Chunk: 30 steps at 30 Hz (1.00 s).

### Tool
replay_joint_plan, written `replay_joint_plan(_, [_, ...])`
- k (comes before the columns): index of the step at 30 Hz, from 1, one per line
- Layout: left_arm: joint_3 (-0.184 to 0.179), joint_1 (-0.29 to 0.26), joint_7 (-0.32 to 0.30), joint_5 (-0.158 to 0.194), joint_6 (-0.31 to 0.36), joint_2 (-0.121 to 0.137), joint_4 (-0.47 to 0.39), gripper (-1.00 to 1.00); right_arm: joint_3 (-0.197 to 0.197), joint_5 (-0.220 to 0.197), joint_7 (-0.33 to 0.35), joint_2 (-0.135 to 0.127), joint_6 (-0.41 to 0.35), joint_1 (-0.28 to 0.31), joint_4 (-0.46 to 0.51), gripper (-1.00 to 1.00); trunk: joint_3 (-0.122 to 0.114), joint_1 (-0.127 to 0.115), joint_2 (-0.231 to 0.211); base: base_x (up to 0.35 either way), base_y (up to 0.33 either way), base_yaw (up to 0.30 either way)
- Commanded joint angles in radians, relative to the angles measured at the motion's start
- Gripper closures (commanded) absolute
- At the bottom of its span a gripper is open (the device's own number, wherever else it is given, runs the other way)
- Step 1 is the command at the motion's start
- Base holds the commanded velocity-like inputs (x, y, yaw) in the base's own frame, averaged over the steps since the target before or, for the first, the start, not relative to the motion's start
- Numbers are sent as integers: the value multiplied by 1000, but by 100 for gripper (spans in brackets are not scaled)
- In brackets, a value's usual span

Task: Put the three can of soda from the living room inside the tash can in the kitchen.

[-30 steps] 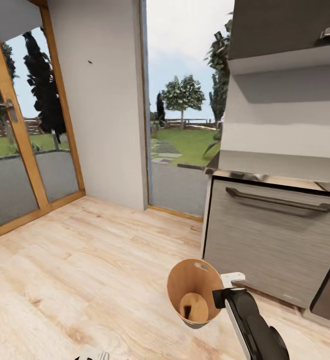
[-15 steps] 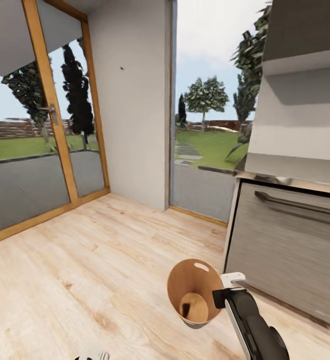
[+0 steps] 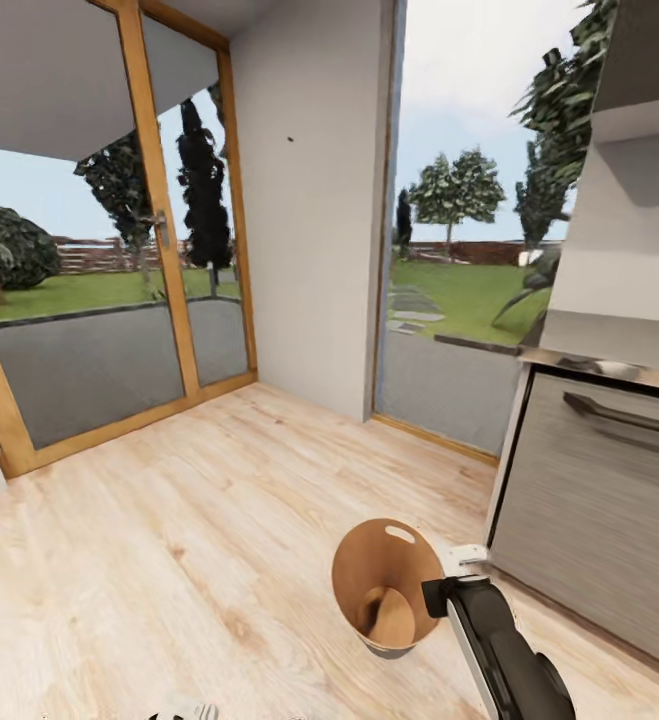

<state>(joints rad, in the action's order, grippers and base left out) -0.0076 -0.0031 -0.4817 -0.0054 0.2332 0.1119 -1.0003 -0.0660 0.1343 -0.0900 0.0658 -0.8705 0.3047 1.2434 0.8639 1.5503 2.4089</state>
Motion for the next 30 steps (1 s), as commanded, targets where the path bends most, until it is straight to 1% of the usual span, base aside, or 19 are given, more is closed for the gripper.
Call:
replay_joint_plan(1, [0, 0, 0, 0, 0, 0, 0, -100, -10, -6, 1, 0, 1, 1, 1, 100, 1, 0, 0, 0, 0, 207])
replay_joint_plan(5, [0, 0, 0, 0, 0, 0, 0, -100, -33, -6, 1, 0, 1, 1, 1, 100, 6, 0, 0, 0, 0, 190])
replay_joint_plan(8, [0, 0, 0, 0, 0, 0, 0, -100, -41, -5, 1, 0, 1, 1, 1, 100, 9, 0, 0, 0, 0, 175])
replay_joint_plan(30, [0, 0, 0, 0, 0, 0, 0, -100, -44, -4, 1, 0, 1, 1, 1, 100, 37, 0, 0, 0, 0, 169])
